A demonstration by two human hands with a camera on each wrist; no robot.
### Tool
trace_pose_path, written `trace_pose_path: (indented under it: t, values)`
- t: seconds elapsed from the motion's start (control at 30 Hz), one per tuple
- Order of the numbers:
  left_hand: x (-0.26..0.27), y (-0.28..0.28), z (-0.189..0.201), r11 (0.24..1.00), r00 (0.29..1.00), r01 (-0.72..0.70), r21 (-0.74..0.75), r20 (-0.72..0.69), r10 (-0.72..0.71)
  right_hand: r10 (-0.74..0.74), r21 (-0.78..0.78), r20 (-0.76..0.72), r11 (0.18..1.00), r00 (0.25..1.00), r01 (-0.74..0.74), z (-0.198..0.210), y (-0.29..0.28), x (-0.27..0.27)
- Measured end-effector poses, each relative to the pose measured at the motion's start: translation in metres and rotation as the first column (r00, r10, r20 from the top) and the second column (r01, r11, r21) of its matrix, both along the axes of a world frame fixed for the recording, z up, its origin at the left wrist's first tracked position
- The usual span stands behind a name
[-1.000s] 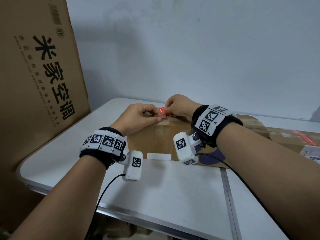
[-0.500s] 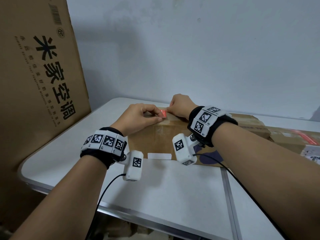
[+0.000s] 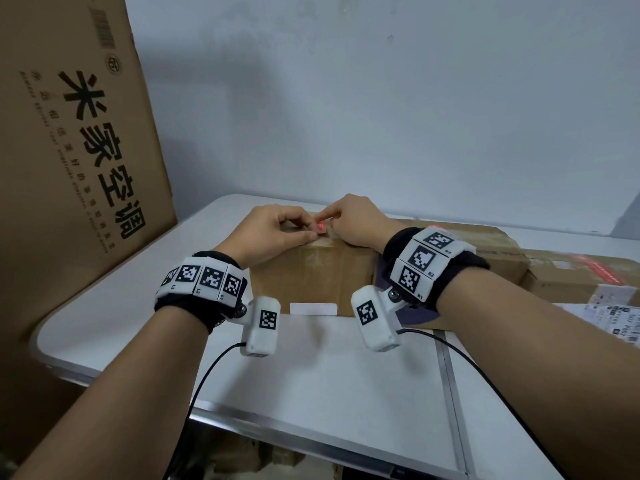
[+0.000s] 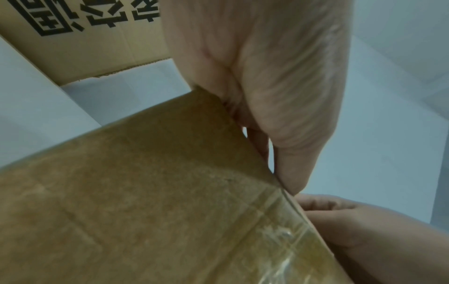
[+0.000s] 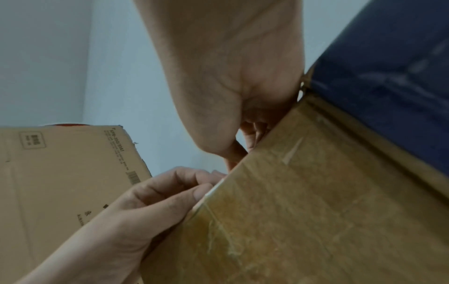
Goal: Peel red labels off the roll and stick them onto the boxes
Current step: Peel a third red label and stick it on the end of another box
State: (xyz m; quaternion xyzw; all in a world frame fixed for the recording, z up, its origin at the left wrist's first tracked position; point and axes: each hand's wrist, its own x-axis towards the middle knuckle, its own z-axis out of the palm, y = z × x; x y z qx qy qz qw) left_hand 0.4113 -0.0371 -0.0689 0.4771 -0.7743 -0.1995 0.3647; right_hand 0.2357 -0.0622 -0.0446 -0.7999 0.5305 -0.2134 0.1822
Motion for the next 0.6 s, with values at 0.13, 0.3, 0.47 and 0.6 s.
trace_pose_path:
  t: [0.13, 0.3, 0.47, 0.6]
  values:
    - [0.001, 0.0, -0.001, 1.0, 1.0, 0.008, 0.005, -0.007, -0.008, 0.008, -0.01, -0.055, 1.0, 0.998, -0.009, -0.003, -0.003, -0.001]
    - [0.003, -0.003, 0.001, 1.0, 0.997, 0.014, 0.003, 0.072, -0.014, -0.014, -0.013, -0.244, 1.0, 0.97, 0.011, -0.002, -0.005, -0.001]
    - [0.002, -0.008, 0.005, 0.999, 0.955, 0.027, 0.022, 0.296, -0.032, -0.005, 0.021, -0.251, 1.0, 0.968, 0.011, 0.002, 0.001, -0.002]
    - [0.002, -0.015, 0.0, 0.999, 0.909, 0.015, 0.044, 0.415, -0.032, -0.046, 0.02, -0.294, 0.998, 0.955, 0.055, -0.002, -0.006, 0.003]
